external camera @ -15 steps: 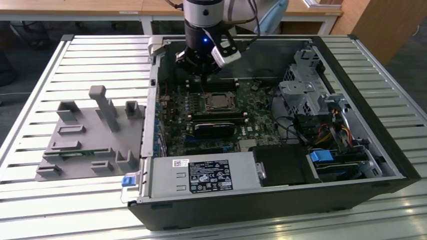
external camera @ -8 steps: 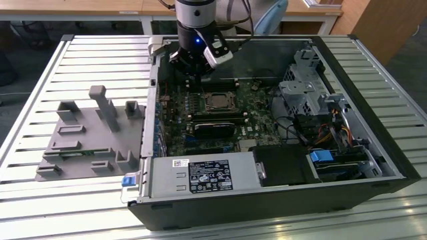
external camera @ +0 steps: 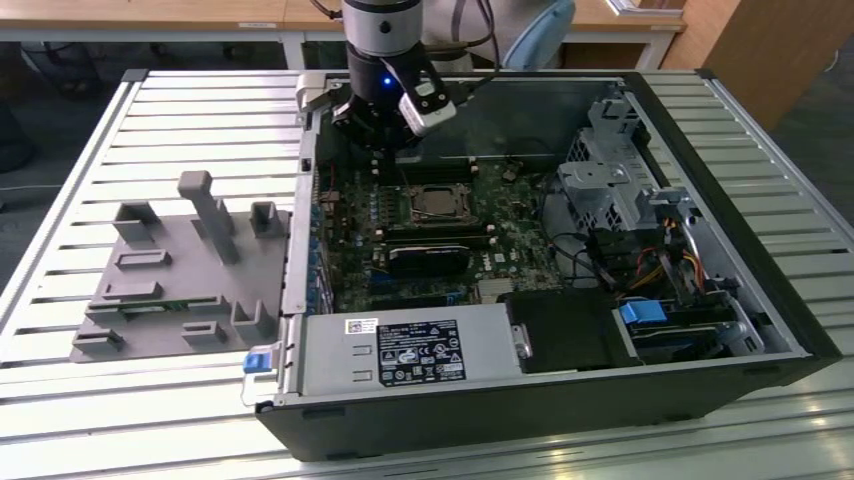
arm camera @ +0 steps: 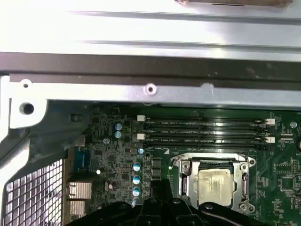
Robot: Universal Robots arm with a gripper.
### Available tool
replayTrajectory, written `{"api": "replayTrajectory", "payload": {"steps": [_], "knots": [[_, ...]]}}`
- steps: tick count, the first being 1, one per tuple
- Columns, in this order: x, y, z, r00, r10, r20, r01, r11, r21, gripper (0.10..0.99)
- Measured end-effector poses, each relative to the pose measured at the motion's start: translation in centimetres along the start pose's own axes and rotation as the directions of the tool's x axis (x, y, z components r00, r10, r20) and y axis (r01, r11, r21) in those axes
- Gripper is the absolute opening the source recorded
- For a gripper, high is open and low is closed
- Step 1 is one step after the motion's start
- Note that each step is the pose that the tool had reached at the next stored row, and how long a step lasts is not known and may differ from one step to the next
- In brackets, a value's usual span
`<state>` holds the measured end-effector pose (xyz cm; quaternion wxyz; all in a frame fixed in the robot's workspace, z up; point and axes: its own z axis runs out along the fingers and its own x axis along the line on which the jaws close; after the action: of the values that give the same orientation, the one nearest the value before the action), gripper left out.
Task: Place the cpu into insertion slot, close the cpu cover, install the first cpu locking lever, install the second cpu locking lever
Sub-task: 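Install the first cpu locking lever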
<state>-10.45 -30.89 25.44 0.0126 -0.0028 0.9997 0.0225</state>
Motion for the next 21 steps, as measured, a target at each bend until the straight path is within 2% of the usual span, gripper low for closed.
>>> {"api": "replayTrajectory", "payload": {"steps": [13, 18, 21], "knots": [[0.19, 1.49, 0.39, 1.0000, 0.000, 0.0000, 0.000, 1.0000, 0.000, 0.118], [0.15, 1.75, 0.46, 1.0000, 0.000, 0.0001, 0.000, 1.0000, 0.000, 0.118], [-0.16, 1.76, 0.47, 1.0000, 0.000, -0.0001, 0.000, 1.0000, 0.000, 0.118]]}}
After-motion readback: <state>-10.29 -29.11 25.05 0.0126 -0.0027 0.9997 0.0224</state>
